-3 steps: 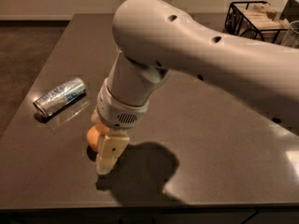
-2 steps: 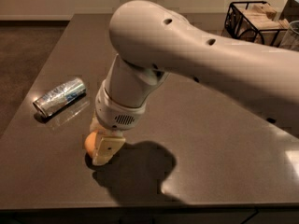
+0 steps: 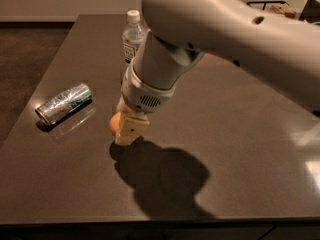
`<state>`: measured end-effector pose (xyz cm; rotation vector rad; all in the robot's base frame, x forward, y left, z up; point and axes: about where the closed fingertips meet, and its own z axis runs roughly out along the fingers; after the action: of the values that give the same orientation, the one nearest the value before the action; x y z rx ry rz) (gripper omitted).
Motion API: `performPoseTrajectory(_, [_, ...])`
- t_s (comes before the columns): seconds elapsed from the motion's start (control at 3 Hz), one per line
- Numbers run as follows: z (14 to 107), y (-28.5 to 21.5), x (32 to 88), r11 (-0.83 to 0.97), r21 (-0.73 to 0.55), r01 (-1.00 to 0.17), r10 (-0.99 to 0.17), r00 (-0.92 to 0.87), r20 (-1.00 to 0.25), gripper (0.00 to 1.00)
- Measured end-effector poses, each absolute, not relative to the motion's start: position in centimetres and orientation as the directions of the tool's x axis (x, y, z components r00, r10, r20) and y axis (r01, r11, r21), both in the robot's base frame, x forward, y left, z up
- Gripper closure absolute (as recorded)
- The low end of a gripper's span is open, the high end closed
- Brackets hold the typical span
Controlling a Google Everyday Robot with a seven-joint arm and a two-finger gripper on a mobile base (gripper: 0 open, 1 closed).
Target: Move orange near blue plastic bottle
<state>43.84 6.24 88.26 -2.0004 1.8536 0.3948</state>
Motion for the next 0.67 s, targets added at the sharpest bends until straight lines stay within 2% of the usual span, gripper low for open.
performPoseTrajectory(0.33, [89.7,3.3,48.3,0.080,-0.099,-0.992,-0.888,-0.025,-0.459,1.00])
performPoseTrajectory(0.67, [90.3,1.3,52.9,0.195,-0.096,-0.976,-0.869,-0.126,-0.478,1.00])
